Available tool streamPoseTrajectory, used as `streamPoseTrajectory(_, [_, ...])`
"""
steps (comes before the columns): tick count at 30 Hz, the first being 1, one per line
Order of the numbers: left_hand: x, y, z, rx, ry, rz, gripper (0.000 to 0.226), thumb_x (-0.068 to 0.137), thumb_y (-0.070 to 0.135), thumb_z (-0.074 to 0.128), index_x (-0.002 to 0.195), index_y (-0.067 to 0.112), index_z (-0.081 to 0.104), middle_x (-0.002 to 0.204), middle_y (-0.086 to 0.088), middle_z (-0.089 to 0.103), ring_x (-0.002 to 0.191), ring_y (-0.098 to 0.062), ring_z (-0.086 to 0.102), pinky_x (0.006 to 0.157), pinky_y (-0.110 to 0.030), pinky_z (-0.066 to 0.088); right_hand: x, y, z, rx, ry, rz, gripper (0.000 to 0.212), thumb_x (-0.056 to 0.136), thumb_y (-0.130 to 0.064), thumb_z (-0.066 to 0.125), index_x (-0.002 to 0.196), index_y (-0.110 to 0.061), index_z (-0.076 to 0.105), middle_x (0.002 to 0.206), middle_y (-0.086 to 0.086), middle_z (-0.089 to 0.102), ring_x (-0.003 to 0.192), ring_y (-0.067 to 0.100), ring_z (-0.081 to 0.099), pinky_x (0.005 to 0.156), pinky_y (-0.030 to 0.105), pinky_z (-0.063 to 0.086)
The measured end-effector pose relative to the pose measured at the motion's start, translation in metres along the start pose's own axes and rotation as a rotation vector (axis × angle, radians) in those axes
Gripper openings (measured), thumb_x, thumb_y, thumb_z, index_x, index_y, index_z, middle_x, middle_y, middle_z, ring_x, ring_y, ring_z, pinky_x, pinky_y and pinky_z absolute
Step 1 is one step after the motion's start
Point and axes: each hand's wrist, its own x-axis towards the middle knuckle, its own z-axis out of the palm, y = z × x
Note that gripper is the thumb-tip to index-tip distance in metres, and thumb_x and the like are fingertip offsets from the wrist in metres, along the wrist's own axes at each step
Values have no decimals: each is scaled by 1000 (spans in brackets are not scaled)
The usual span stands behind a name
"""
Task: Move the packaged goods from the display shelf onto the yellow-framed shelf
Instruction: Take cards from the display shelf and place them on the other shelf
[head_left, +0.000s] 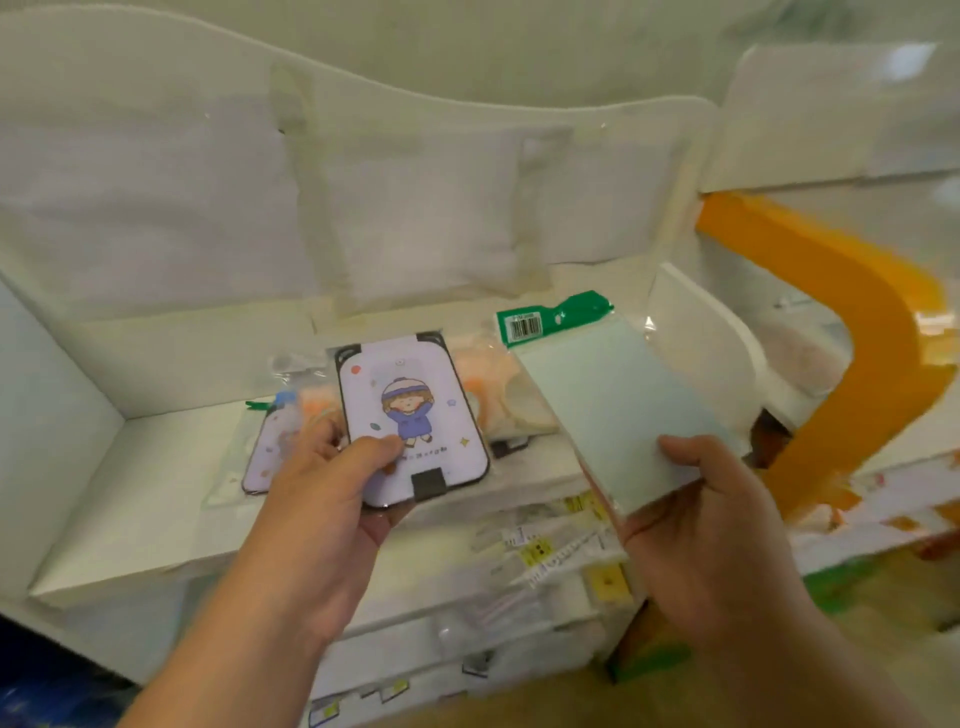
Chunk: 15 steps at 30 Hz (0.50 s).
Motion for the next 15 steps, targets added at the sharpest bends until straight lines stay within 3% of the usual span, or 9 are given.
streamPoseTrajectory(5, [-45,-32,59,40,-63,6,27,91,-4,52,108,13,64,105,-8,78,82,-17,75,65,-29,61,-34,-57,-56,0,-36,-76,42,95,-4,42,131,-22,54,119,4,73,109,22,70,79,30,60])
streamPoseTrajectory(9, [-74,-61,111,65,-133,-31,32,92,-4,51,117,12,63,105,-7,78,84,-19,76,66,-32,61,-57,-103,-98,14,-61,-111,42,97,-5,42,135,-21,49,124,9,69,114,25,67,87,33,58])
streamPoseTrajectory(11, [-84,-74,140,77,-180,-63,32,93,-3,51,119,12,62,106,-9,78,87,-22,76,68,-35,58,-65,-126,-117,14,-40,-150,39,97,-5,43,132,-22,50,121,10,71,112,26,68,84,33,59])
streamPoseTrajectory(15, [-98,-95,199,103,-288,-121,31,94,-5,49,117,10,62,99,-10,79,82,-21,77,56,-28,59,-74,-168,-159,75,35,-203,37,94,-5,46,126,-22,51,106,8,76,100,24,73,68,28,60])
